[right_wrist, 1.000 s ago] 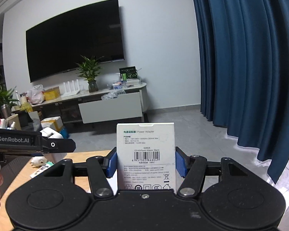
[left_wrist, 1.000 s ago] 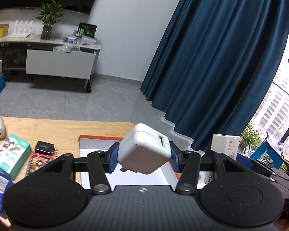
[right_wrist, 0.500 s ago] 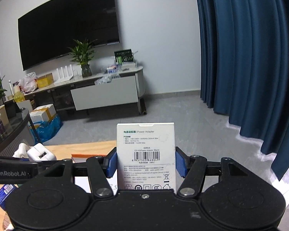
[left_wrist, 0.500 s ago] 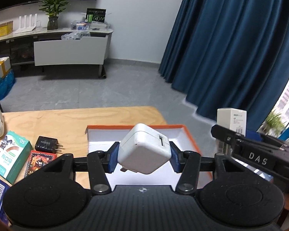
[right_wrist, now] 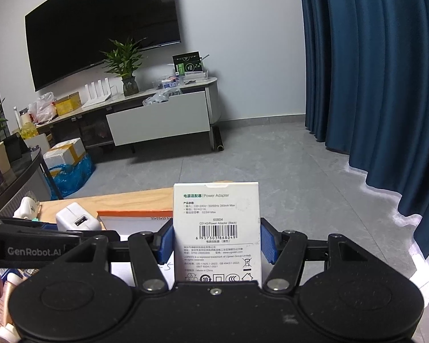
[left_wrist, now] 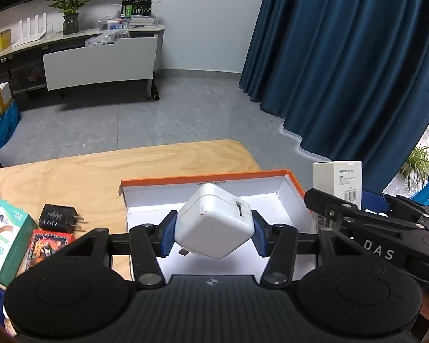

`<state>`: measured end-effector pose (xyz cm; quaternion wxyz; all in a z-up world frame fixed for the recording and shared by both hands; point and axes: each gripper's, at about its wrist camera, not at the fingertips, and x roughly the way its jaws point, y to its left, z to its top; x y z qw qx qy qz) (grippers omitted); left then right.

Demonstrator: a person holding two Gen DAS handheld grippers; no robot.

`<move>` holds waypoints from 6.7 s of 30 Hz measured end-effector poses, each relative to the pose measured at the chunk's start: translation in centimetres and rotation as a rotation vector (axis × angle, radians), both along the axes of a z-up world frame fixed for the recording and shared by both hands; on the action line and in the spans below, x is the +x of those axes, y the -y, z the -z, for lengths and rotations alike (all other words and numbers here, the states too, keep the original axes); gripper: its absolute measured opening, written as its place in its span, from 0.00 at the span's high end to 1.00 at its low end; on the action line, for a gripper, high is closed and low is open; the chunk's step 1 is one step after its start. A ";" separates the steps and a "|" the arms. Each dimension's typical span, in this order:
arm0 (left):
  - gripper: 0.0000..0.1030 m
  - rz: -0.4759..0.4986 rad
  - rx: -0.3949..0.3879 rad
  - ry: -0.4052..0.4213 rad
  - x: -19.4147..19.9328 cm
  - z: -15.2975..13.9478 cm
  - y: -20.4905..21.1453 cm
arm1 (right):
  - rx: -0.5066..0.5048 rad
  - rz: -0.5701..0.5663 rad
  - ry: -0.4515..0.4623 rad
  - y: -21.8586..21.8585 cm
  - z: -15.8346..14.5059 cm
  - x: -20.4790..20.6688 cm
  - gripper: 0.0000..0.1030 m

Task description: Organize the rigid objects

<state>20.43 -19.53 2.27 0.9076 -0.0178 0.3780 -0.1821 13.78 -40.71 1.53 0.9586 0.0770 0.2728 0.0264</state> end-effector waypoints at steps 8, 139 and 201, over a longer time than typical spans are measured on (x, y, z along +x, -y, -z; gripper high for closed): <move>0.48 0.007 0.048 -0.002 0.6 0.5 0.5 | 0.033 0.042 -0.010 0.5 0.3 0.3 0.31; 0.00 -0.313 -0.058 0.034 -15.5 -0.1 -24.9 | 0.041 -0.412 -0.126 -21.1 2.6 -13.5 0.03; 0.39 -0.140 -0.071 0.225 -16.0 -3.7 -14.0 | -0.053 -0.023 0.123 -13.1 -4.2 -14.3 0.24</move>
